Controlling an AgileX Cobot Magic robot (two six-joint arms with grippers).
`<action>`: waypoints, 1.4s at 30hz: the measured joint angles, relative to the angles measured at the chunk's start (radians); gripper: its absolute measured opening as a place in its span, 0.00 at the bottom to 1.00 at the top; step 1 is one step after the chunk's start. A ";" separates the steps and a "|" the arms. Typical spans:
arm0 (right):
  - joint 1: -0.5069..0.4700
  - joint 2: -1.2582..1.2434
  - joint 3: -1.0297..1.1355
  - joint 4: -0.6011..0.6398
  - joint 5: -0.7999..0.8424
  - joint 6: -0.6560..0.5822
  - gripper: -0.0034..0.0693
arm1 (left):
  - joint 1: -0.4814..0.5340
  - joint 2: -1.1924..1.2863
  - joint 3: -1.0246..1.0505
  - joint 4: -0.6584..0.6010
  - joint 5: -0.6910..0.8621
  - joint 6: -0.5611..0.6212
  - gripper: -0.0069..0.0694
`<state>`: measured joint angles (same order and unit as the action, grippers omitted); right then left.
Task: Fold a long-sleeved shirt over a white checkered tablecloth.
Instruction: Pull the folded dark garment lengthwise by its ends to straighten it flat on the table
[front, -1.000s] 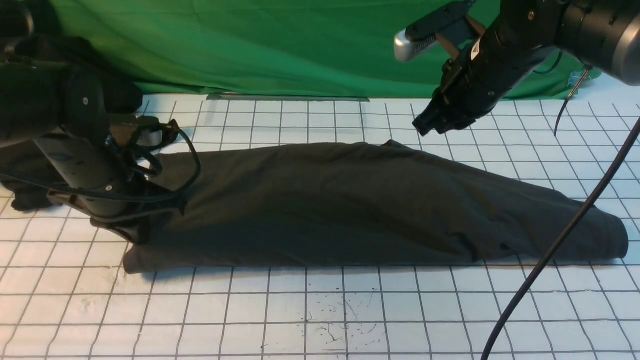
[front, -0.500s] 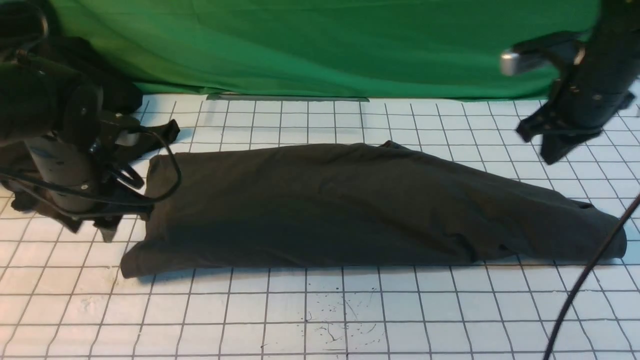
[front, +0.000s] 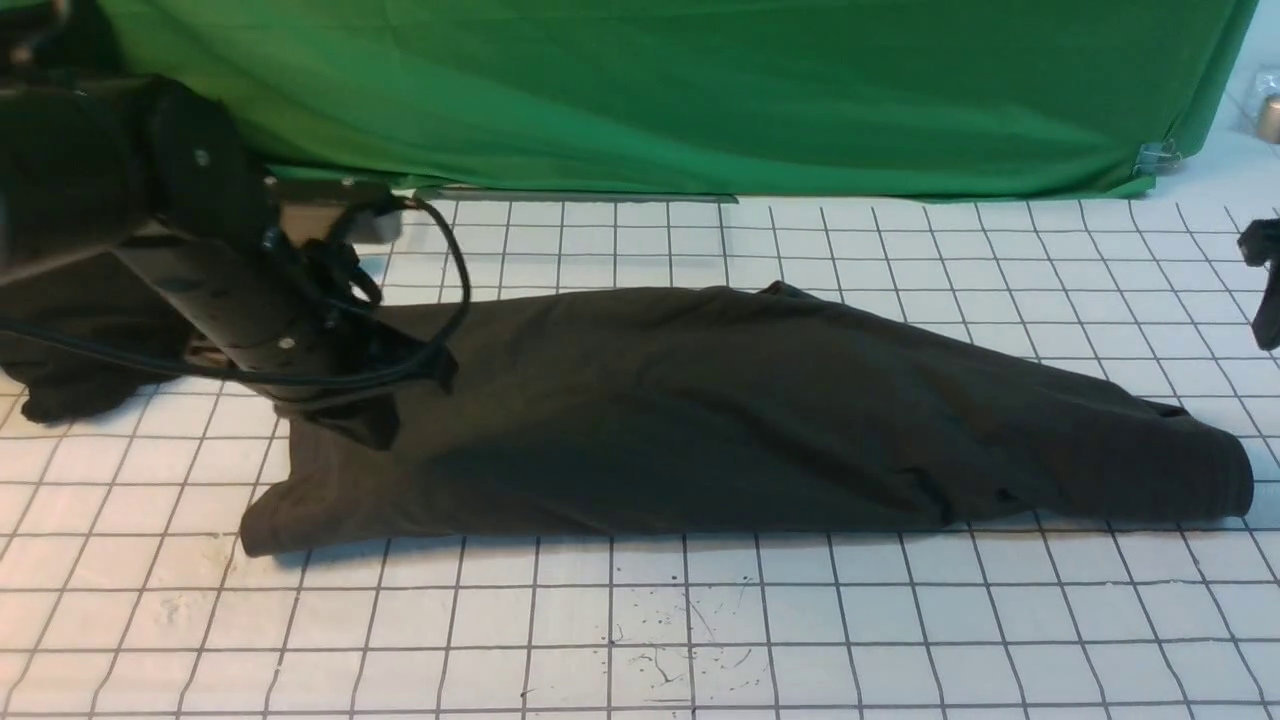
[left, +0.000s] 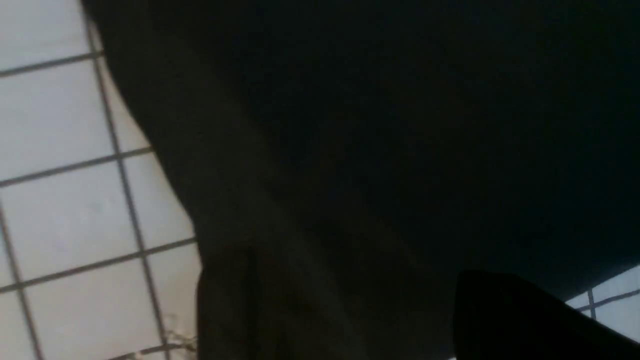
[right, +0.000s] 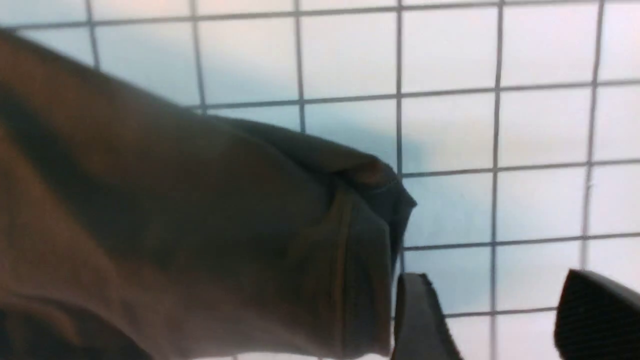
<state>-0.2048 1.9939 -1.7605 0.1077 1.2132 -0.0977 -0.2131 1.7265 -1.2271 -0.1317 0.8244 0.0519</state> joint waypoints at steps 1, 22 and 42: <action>-0.017 0.020 0.000 0.041 0.000 -0.003 0.55 | -0.005 0.032 0.000 -0.004 0.005 0.000 0.09; -0.025 0.122 0.112 0.193 -0.009 -0.063 0.77 | -0.015 0.184 -0.012 0.173 0.059 -0.075 0.09; -0.040 0.157 -0.048 0.145 -0.041 -0.114 0.08 | -0.015 0.184 -0.012 0.171 0.054 -0.039 0.09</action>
<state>-0.2450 2.1513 -1.8090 0.2522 1.1725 -0.2118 -0.2277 1.9106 -1.2387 0.0389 0.8786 0.0126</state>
